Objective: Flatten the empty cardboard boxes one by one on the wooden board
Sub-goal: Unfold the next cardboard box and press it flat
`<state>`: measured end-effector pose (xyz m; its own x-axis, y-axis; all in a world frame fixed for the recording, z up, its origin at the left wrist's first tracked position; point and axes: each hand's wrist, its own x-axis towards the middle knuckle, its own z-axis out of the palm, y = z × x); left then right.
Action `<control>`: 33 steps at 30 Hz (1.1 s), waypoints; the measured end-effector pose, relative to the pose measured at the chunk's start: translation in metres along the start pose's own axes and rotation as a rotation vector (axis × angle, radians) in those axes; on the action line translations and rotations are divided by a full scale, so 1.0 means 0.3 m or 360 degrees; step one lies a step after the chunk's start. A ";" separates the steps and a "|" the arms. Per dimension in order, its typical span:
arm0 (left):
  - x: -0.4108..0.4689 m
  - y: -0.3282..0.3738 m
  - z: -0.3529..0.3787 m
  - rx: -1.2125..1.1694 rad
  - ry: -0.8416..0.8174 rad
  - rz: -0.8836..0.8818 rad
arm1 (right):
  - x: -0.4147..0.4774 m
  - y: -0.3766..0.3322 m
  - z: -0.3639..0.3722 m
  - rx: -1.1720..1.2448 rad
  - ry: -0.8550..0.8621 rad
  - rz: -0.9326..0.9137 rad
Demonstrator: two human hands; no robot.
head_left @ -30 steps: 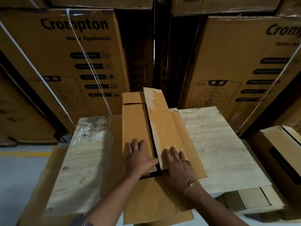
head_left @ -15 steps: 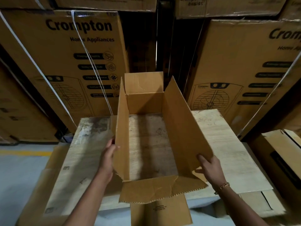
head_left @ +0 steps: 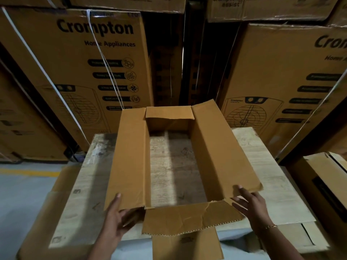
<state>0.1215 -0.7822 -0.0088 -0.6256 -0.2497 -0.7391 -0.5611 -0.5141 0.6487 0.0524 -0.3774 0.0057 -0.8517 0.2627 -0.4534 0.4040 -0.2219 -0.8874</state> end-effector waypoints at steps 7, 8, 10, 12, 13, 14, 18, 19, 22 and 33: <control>-0.092 0.078 0.206 0.0076 -0.0003 0.0479 | 0.021 -0.013 0.122 -0.0388 -0.0261 0.0008; -0.112 0.104 0.208 -0.0008 0.0015 0.0536 | 0.027 -0.016 0.136 -0.0237 -0.0280 0.0028; -0.179 0.161 0.218 -0.0112 0.0009 0.0740 | 0.030 -0.011 0.159 -0.0015 -0.0317 0.0106; -0.256 0.206 0.242 -0.0110 -0.0006 0.0993 | 0.022 0.005 0.174 0.0169 -0.0405 0.0196; -0.296 0.214 0.262 -0.0077 -0.0012 0.1097 | 0.022 0.017 0.180 0.0259 -0.0440 0.0248; -0.333 0.218 0.284 -0.0002 -0.0033 0.1190 | 0.026 0.029 0.183 0.0315 -0.0465 0.0296; -0.385 0.186 0.350 0.0612 0.0009 0.1386 | 0.023 0.096 0.146 0.0292 -0.0354 0.0516; -0.378 0.175 0.367 0.0757 0.0019 0.1420 | 0.020 0.119 0.122 0.0234 -0.0320 0.0559; -0.338 0.119 0.420 0.1180 -0.0013 0.1580 | 0.034 0.177 -0.005 0.0169 -0.0030 0.0609; -0.275 -0.008 0.720 0.2097 -0.0185 0.2147 | -0.201 -0.270 -0.064 -0.0919 0.0314 -0.0989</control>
<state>0.0573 -0.5831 0.0898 -0.9385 0.1839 0.2921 0.3050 0.8380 0.4525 0.0776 -0.3574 0.1032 -0.9223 0.3481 0.1682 0.0368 0.5123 -0.8580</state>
